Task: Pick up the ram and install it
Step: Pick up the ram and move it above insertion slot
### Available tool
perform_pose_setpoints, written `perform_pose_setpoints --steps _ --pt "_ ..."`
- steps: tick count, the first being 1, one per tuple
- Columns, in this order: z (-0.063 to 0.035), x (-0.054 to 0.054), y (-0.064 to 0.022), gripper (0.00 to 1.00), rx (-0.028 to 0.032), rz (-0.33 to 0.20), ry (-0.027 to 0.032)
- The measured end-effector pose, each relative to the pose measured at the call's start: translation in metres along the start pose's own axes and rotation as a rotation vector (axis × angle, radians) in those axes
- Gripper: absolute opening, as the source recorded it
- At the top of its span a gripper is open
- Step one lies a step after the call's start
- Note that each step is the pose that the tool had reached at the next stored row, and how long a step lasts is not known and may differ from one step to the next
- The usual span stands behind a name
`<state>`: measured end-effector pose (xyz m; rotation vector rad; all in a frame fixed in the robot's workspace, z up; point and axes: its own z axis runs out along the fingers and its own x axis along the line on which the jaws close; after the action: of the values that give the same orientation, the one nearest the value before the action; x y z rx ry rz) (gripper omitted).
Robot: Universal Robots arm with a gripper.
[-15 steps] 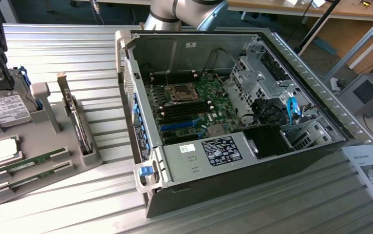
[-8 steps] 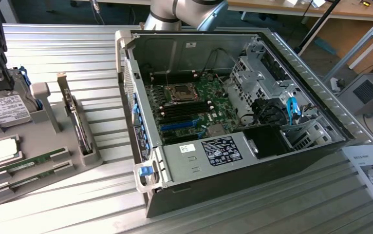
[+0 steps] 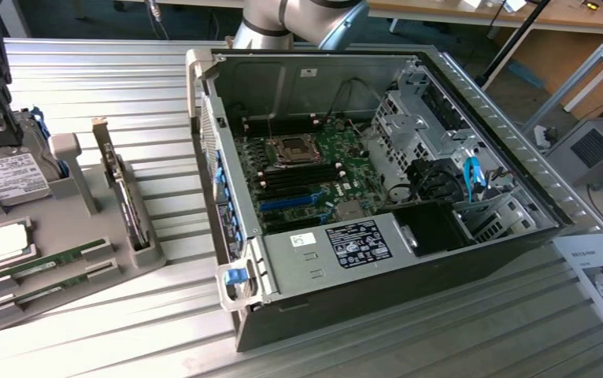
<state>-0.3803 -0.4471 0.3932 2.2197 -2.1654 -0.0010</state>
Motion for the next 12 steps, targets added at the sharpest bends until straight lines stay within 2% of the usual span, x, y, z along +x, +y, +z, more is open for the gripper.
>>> perform_pose_setpoints --steps 2,12 --pt "0.0001 -0.0001 0.0 0.11 0.0008 -0.004 -0.0021" --pt "0.0 0.0 -0.0001 0.11 0.0016 -0.029 -0.0028"
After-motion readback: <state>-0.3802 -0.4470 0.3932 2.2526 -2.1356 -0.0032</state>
